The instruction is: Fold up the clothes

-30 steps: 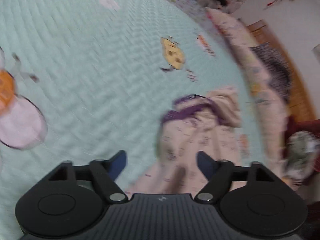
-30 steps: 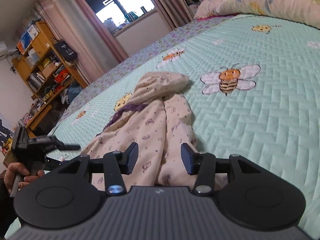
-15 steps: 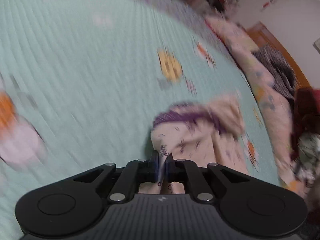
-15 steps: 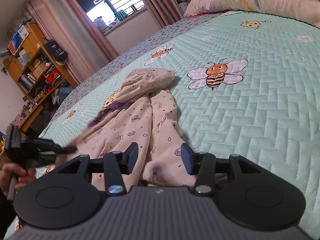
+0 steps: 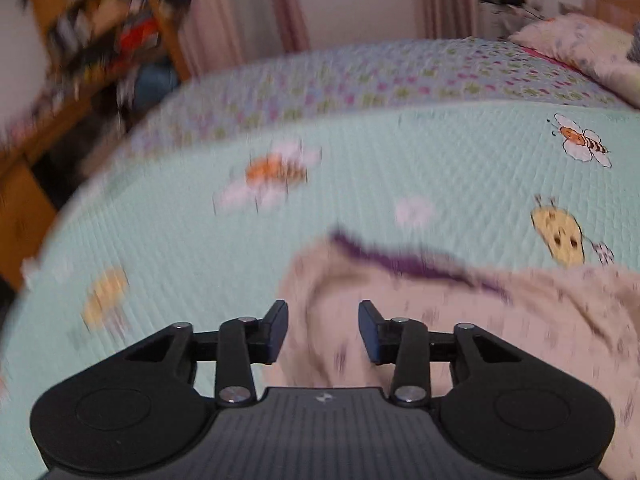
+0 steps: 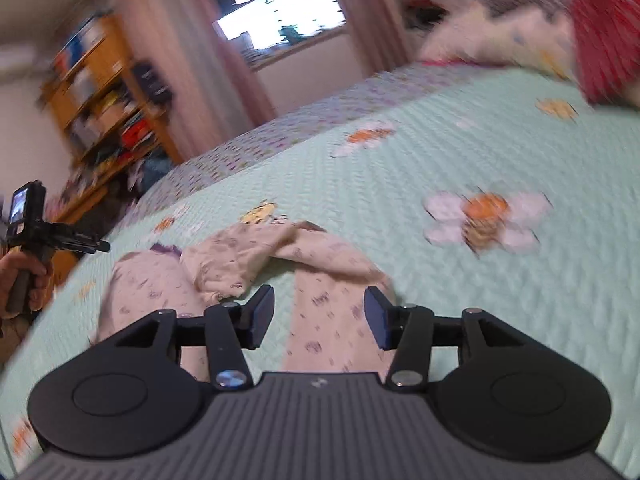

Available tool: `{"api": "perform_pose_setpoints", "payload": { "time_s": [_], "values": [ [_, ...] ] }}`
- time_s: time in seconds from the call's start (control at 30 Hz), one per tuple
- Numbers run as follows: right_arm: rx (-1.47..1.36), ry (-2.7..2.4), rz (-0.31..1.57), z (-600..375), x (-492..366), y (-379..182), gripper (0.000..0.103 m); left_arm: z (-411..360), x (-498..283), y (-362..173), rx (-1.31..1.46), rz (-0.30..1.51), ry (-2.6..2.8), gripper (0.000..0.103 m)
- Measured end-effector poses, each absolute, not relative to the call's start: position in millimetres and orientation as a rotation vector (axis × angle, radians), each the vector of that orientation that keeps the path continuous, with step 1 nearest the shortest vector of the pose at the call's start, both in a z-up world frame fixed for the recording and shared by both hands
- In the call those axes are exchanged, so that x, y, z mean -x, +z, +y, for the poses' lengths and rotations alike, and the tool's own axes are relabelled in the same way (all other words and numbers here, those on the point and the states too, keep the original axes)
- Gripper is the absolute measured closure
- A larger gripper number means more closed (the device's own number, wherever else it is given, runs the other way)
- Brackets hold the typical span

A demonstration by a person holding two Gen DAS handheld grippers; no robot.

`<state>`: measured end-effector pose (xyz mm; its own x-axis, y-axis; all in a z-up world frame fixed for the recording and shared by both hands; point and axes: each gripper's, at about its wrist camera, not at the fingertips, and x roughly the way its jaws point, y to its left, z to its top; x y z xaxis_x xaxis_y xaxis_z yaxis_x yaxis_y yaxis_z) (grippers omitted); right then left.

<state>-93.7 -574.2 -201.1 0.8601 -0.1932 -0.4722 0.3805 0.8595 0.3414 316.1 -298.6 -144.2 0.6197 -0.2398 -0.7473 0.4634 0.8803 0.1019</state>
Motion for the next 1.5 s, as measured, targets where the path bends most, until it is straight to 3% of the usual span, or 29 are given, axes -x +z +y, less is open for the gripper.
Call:
{"api": "perform_pose_setpoints", "payload": {
  "time_s": [0.17,0.27,0.43,0.6,0.67,0.7,0.87,1.0,1.07,1.1,1.2,1.4,1.5],
  "values": [
    [-0.024,-0.206,0.524,-551,26,-197,0.045,-247,-277,-177,-0.134,0.822,-0.488,0.06],
    [0.286,-0.154,0.551,-529,-16,-206,0.044,-224,-250,-187,-0.098,0.786,-0.509,0.047],
    [0.652,-0.061,0.615,-505,-62,-243,0.046,-205,-233,-204,-0.052,0.793,-0.539,0.047],
    [0.973,0.0,0.553,-474,-75,-267,0.047,-210,-230,-219,-0.041,0.802,-0.559,0.047],
    [1.051,0.002,0.545,-473,-87,-271,0.066,-210,-231,-222,-0.029,0.804,-0.558,0.045],
    [1.071,0.009,0.566,-475,-94,-272,0.103,-209,-229,-224,-0.024,0.803,-0.561,0.045],
    [0.866,-0.072,0.564,-526,-134,-223,0.103,-209,-232,-219,-0.029,0.793,-0.579,0.045],
    [0.448,-0.27,0.627,-611,-172,-165,0.098,-208,-233,-213,-0.041,0.766,-0.585,0.045],
    [0.307,-0.273,0.639,-628,-165,-157,0.089,-208,-233,-211,-0.034,0.751,-0.591,0.044],
    [0.213,-0.233,0.638,-628,-152,-160,0.073,-206,-231,-210,-0.029,0.749,-0.589,0.044],
    [0.068,-0.166,0.578,-609,-108,-177,0.042,-206,-228,-212,-0.018,0.755,-0.583,0.043],
    [-0.009,-0.171,0.632,-590,-102,-205,0.042,-206,-210,-201,-0.084,0.719,-0.575,0.042],
    [-0.224,-0.063,0.658,-587,-85,-206,0.042,-191,-195,-192,-0.097,0.694,-0.588,0.04]
  ]
}}
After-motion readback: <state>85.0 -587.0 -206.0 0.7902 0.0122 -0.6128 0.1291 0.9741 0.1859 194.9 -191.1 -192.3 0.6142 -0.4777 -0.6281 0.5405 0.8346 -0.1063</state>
